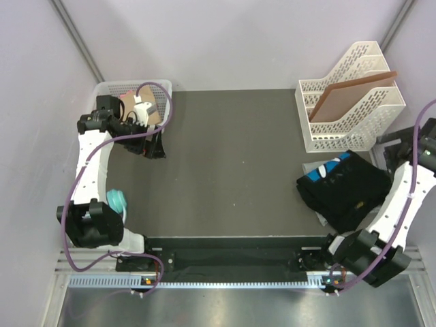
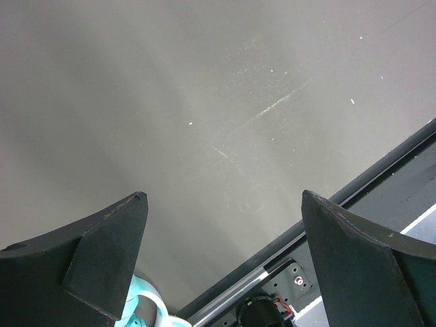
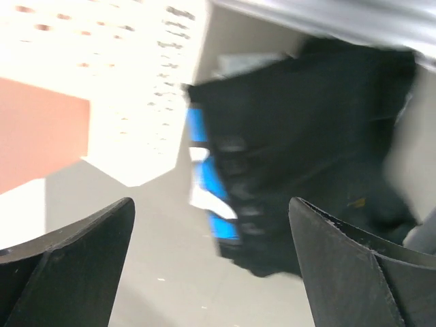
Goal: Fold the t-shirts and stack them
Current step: Put the neatly folded tshirt into the corner of the board with the right arm
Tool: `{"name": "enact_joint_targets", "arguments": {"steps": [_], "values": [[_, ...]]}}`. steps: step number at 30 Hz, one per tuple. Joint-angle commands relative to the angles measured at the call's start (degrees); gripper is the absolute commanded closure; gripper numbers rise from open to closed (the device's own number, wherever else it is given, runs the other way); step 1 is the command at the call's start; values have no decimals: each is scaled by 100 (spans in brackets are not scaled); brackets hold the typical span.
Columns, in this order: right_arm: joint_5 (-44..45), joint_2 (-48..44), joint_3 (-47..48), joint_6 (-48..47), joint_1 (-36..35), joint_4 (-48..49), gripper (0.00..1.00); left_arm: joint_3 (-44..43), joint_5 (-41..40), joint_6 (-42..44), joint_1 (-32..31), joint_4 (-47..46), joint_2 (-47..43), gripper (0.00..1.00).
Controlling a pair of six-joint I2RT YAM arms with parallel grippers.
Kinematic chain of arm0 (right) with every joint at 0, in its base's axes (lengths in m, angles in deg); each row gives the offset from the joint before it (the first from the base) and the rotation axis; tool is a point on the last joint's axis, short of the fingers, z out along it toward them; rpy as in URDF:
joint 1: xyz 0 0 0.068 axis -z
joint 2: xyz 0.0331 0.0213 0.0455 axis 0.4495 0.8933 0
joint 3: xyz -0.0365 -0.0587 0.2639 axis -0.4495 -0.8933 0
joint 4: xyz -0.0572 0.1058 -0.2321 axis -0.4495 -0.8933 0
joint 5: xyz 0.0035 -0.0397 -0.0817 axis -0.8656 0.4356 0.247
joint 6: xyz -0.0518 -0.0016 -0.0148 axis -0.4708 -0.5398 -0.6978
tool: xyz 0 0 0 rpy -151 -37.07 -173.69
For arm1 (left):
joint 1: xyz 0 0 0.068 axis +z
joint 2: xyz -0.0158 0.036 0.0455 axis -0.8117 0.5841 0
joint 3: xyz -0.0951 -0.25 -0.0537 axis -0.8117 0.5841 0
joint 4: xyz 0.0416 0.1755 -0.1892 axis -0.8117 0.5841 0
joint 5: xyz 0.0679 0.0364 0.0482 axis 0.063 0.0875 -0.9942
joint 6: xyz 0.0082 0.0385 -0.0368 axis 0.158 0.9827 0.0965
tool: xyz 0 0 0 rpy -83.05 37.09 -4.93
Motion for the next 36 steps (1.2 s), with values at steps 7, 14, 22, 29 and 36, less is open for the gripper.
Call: {"name": "enact_joint_targets", "arguments": {"steps": [7,14,22,29,36], "values": [[-1395,-816,11,728,-719,1187,6,-245,41,19,29,165,-78,1],[-1607,247,-1572,606,-763,1911,4,-184,93,-87,37,130,-121,1],[-940,1310,-2424,202,-764,2412,3,-105,129,-193,37,129,-157,1],[-930,2084,-2584,-185,-764,2703,2,141,32,-245,37,24,-253,1],[-1114,744,-2075,-72,-1080,2465,0,519,-161,-403,37,-301,-306,1]]}}
